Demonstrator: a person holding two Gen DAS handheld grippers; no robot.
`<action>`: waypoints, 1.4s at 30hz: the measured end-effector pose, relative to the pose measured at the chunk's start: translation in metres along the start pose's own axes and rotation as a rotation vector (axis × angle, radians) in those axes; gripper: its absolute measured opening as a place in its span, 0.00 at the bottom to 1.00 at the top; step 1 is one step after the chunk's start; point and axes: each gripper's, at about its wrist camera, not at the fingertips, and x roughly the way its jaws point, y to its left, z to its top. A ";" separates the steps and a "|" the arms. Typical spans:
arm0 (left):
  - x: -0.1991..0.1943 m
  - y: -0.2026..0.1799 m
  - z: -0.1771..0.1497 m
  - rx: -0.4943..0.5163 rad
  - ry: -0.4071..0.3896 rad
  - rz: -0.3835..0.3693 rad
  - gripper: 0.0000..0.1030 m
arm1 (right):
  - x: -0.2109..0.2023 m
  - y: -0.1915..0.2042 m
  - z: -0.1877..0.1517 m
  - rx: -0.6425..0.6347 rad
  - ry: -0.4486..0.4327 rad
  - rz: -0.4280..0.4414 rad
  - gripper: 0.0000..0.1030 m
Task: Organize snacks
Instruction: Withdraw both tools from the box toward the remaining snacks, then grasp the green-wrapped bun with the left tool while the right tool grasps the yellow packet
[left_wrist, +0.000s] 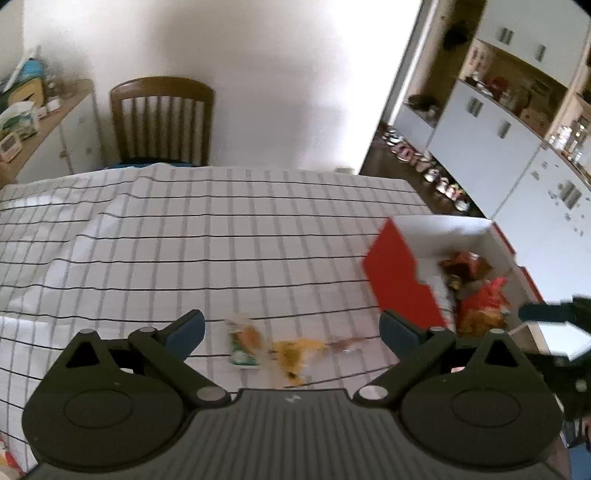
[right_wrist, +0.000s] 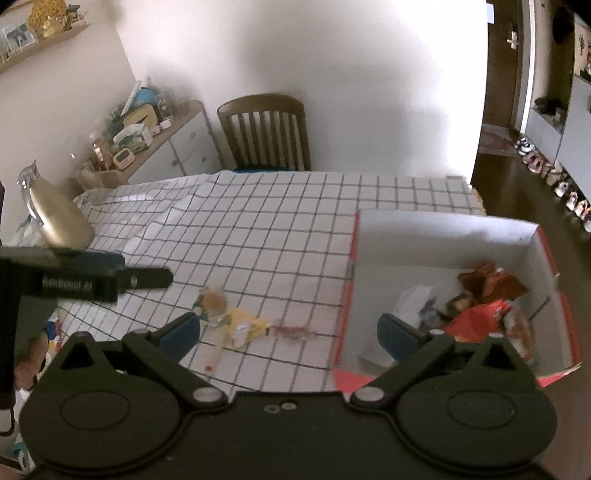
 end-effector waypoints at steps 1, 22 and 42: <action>0.002 0.006 0.000 -0.005 0.001 0.002 0.98 | 0.003 0.005 -0.002 0.004 0.007 0.001 1.00; 0.112 0.059 -0.016 -0.064 0.191 0.036 0.98 | 0.114 0.069 -0.029 0.037 0.087 -0.112 0.89; 0.164 0.060 -0.023 -0.136 0.275 0.038 0.84 | 0.188 0.081 -0.033 0.058 0.145 -0.175 0.56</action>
